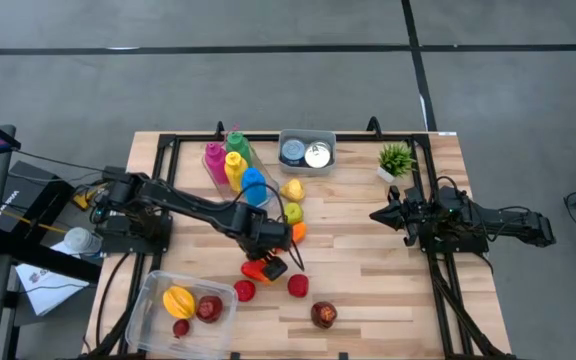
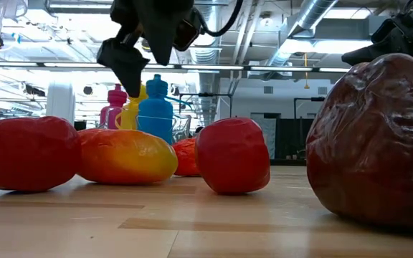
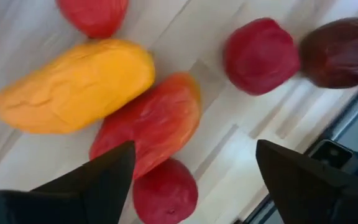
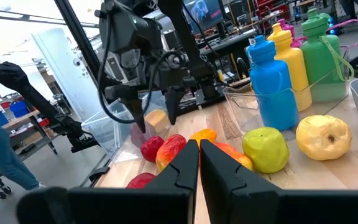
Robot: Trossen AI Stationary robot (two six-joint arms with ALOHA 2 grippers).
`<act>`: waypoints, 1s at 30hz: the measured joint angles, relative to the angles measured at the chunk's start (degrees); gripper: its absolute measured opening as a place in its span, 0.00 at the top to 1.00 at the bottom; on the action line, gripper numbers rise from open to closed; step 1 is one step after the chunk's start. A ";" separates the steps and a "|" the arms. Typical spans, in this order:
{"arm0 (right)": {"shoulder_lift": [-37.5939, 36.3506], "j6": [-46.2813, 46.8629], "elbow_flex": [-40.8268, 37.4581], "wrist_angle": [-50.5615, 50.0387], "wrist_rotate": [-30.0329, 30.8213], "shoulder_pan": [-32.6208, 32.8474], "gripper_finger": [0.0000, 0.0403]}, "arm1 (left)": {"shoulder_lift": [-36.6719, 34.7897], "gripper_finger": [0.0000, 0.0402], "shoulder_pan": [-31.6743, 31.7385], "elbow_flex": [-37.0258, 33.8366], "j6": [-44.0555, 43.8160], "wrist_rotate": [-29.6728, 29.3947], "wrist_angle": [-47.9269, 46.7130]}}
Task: Pick & Place Food Item
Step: Put the left red tomato into the white bin
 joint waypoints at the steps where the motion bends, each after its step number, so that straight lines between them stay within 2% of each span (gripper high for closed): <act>1: 0.00 -0.02 0.00 -0.01 0.00 0.02 0.97 | 0.13 0.19 -0.15 0.00 -0.83 -0.07 -0.82; 11: 0.00 -0.02 0.00 -0.10 0.00 0.02 0.97 | 1.36 0.19 -4.66 -0.07 -7.42 -0.63 -7.22; 18: 0.00 -0.02 0.00 0.01 0.00 0.02 0.97 | 4.74 0.20 -7.18 -0.02 -10.50 -0.26 -6.65; 24: 0.01 -0.02 0.00 -0.12 0.00 0.00 0.97 | 8.05 0.23 -9.70 -0.02 -13.02 3.24 -5.32; 30: 0.00 -0.02 0.00 -0.14 0.00 0.00 0.97 | 9.18 0.24 -11.82 -0.02 -15.00 2.17 -4.83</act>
